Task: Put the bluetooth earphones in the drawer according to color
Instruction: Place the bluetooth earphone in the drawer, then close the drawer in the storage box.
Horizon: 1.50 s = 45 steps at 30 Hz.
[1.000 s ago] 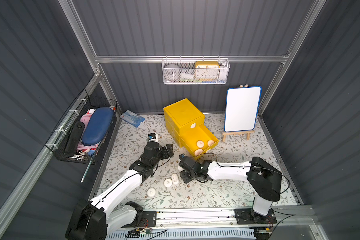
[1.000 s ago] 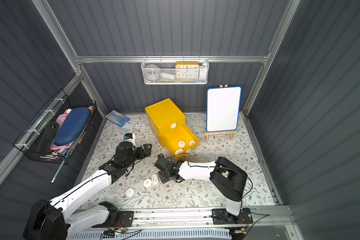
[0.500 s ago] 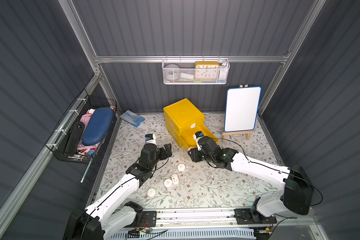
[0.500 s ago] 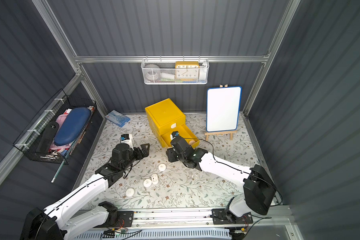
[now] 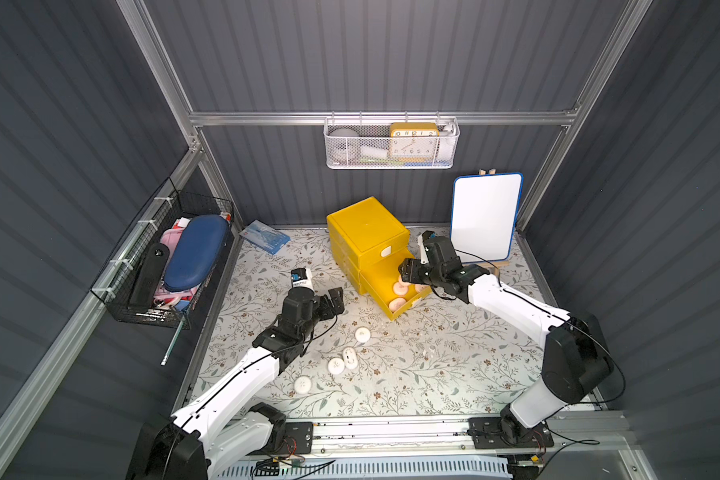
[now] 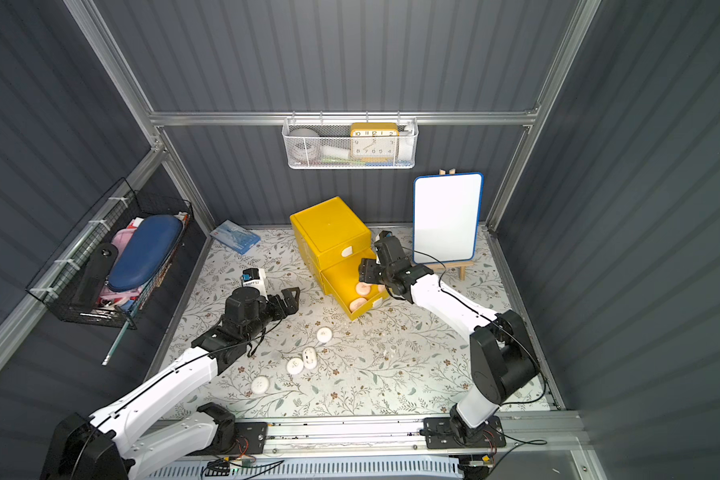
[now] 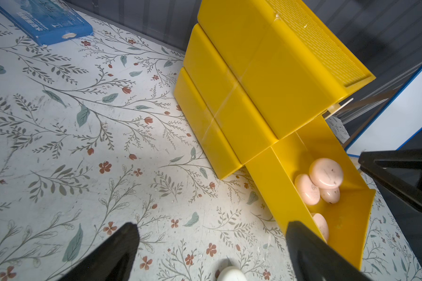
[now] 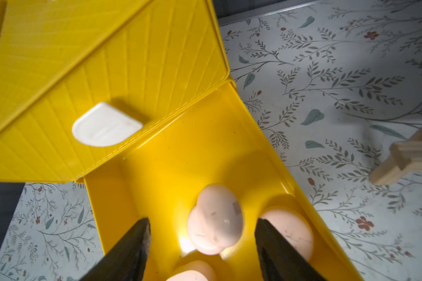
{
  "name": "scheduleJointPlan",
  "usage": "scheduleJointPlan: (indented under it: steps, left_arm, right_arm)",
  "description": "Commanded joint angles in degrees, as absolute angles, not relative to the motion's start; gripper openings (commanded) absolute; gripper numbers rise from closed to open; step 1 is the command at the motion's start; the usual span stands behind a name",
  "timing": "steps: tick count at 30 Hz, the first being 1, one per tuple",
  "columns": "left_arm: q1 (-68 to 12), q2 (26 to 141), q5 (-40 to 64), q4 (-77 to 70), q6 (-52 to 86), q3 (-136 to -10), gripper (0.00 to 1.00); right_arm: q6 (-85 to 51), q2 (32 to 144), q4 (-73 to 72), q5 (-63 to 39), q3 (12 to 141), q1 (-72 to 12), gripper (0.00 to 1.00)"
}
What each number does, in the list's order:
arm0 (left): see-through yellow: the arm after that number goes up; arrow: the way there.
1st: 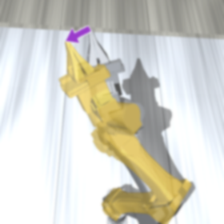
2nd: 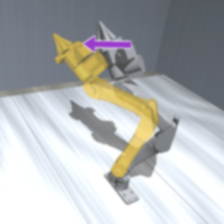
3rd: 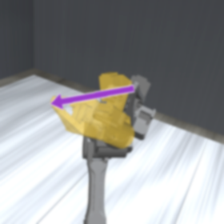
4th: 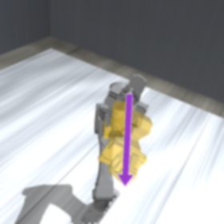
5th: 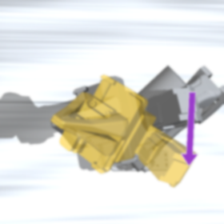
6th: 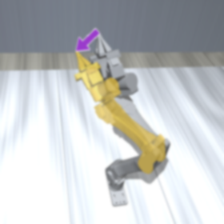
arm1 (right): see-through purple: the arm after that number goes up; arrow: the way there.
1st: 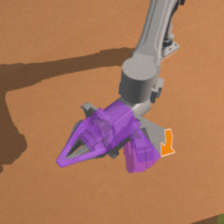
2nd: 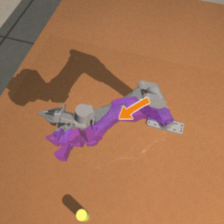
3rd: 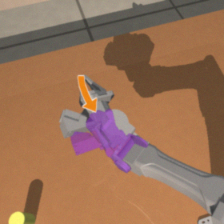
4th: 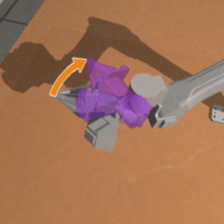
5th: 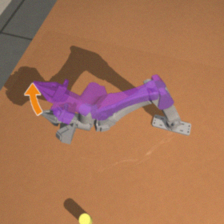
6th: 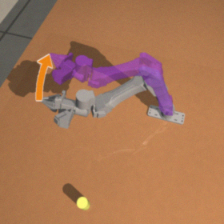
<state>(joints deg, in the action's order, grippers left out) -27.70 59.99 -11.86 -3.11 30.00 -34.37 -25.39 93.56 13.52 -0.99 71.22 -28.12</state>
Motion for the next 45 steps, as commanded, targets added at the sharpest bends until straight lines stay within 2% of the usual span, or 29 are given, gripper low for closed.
scheduleJointPlan:
  steps: [1,6,16,23,27,31,36,45]
  left_arm:
    - [-27.42,61.26,-11.72,-4.39,29.89,-33.88,0.99]
    - [-27.42,64.46,-10.07,-3.23,29.56,-37.0,0.99]
    - [-27.36,72.2,-9.52,8.59,29.83,-56.51,0.99]
    - [-26.7,87.34,-11.93,18.07,27.68,-78.29,0.99]
    - [-24.1,97.12,-10.63,22.52,26.22,-89.59,0.99]
    - [-21.56,105.4,-10.65,27.49,24.76,-99.8,0.99]
    - [-18.53,110.78,-9.2,27.6,23.99,-102.05,0.99]
    - [-18.02,114.67,-5.9,27.75,23.0,-101.21,0.99]
  right_arm:
    - [-24.86,92.3,16.87,-4.75,73.45,-27.09,0.8]
    - [-25.81,86.17,15.03,-7.44,68.2,-27.13,0.84]
    - [-26.58,69.95,13.54,-9.59,51.6,-26.99,0.85]
    - [-28.45,61.41,12.88,-9.13,41.39,-27.0,0.84]
    - [-30.3,58.72,10.59,-8.28,36.52,-26.91,0.8]
    - [-31.38,58.22,9.49,-4.25,33.85,-26.86,0.76]
    - [-32.54,60.57,7.89,0.36,33.52,-25.57,0.71]
    - [-35.05,71.21,-1.82,-4.58,37.03,-21.92,0.69]
